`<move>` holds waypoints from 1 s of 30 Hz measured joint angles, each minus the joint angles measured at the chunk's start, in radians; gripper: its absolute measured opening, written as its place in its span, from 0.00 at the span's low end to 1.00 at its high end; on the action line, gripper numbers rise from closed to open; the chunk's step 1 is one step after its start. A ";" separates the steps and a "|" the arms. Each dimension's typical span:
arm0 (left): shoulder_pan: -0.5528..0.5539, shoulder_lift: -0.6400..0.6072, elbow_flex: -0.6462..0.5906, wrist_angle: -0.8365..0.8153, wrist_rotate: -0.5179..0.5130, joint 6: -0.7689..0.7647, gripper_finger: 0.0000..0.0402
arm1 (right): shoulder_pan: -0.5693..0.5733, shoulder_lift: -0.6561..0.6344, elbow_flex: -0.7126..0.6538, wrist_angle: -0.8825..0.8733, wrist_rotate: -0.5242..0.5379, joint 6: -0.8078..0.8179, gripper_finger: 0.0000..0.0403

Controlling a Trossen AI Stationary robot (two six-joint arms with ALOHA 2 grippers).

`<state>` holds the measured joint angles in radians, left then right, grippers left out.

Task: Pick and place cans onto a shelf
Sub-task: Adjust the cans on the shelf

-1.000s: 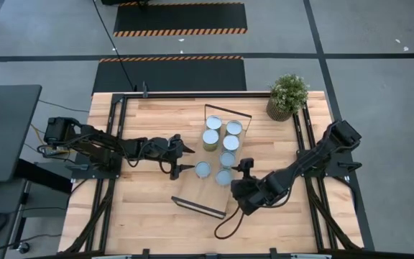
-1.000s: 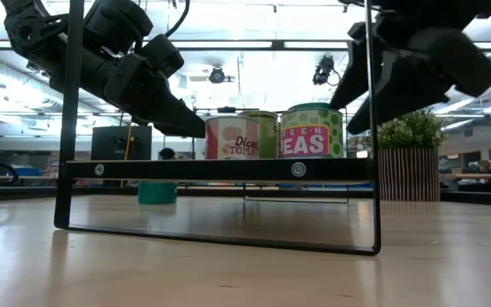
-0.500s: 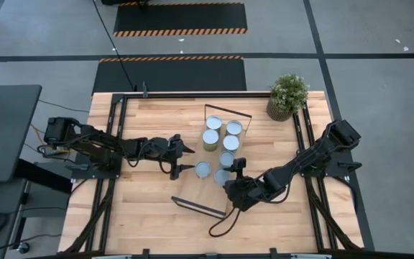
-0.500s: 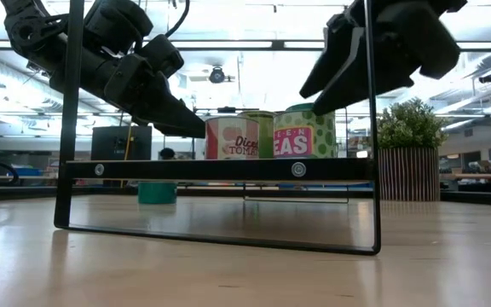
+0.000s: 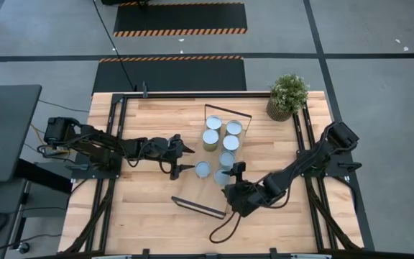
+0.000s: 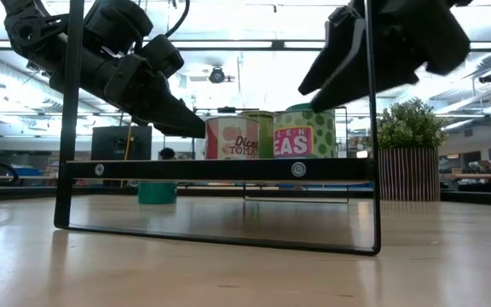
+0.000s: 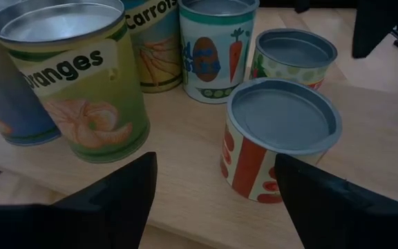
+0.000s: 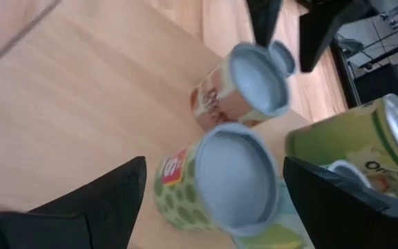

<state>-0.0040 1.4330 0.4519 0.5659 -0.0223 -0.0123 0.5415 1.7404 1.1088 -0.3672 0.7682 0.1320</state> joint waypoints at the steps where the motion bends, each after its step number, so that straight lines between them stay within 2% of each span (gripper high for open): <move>1: 0.000 0.000 0.000 0.000 0.000 0.000 0.74 | 0.000 0.006 0.000 -0.009 0.000 -0.002 0.86; 8: 0.000 0.000 0.000 -0.002 0.000 0.000 0.74 | 0.002 0.010 0.000 -0.085 0.068 0.012 0.86; 14: 0.000 0.000 0.000 -0.005 0.000 0.000 0.74 | 0.021 0.010 0.000 -0.178 0.096 0.070 0.86; 17: 0.000 0.000 0.000 -0.005 0.000 0.000 0.74 | 0.034 0.010 0.000 -0.166 0.089 0.079 0.86; 25: 0.000 0.000 0.000 0.003 0.000 -0.001 0.74 | -0.007 0.000 0.001 -0.104 -0.160 0.064 0.86; 30: 0.000 0.000 0.000 0.004 0.000 -0.001 0.74 | -0.034 -0.005 0.005 -0.089 -0.229 0.016 0.86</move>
<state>-0.0040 1.4334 0.4519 0.5697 -0.0223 -0.0128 0.5075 1.7352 1.1140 -0.4558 0.5395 0.1480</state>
